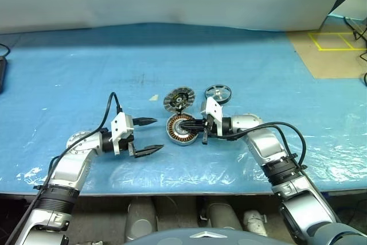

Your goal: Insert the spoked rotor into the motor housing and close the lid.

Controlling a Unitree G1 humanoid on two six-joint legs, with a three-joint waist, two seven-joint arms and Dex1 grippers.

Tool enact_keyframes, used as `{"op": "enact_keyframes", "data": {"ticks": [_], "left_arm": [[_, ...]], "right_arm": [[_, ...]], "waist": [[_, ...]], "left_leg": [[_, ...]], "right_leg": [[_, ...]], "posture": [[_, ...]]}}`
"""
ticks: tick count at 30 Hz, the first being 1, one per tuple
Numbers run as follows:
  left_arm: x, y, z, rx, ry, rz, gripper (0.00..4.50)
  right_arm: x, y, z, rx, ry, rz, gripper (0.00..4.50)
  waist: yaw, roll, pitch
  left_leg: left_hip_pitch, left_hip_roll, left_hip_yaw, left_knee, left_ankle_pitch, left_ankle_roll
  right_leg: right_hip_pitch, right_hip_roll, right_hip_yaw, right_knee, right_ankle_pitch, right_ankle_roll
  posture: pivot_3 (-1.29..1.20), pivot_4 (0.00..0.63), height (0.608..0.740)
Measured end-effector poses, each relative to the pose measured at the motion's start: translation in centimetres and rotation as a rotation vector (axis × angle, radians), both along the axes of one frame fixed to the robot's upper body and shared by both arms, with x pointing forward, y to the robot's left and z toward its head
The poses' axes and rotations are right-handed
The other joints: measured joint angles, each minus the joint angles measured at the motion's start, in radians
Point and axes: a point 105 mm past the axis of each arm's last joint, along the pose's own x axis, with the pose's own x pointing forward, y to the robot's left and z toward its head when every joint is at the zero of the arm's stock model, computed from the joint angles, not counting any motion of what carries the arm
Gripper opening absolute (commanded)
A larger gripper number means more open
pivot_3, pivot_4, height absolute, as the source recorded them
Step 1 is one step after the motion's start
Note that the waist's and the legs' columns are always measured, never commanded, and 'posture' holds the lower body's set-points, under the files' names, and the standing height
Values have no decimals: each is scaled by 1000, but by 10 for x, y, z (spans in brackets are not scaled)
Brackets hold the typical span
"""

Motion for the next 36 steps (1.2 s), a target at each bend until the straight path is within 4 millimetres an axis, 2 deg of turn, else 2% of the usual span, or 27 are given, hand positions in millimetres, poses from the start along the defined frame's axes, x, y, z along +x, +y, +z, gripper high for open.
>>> {"op": "enact_keyframes", "data": {"ticks": [29,36], "left_arm": [[0,-1,-1,-3,4,8,4500],[0,-1,-2,-2,6,7,4500]], "right_arm": [[3,-3,2,-278,-263,138,36],[3,-3,2,-232,-228,120,36]], "waist": [[2,-4,-4],[2,-4,-4]], "left_leg": [[4,0,0,0,0,0],[8,0,0,0,-2,3]], "right_leg": [[4,0,0,0,0,0],[9,-1,0,-1,0,0]], "posture": [[0,150,740],[0,150,740]]}}
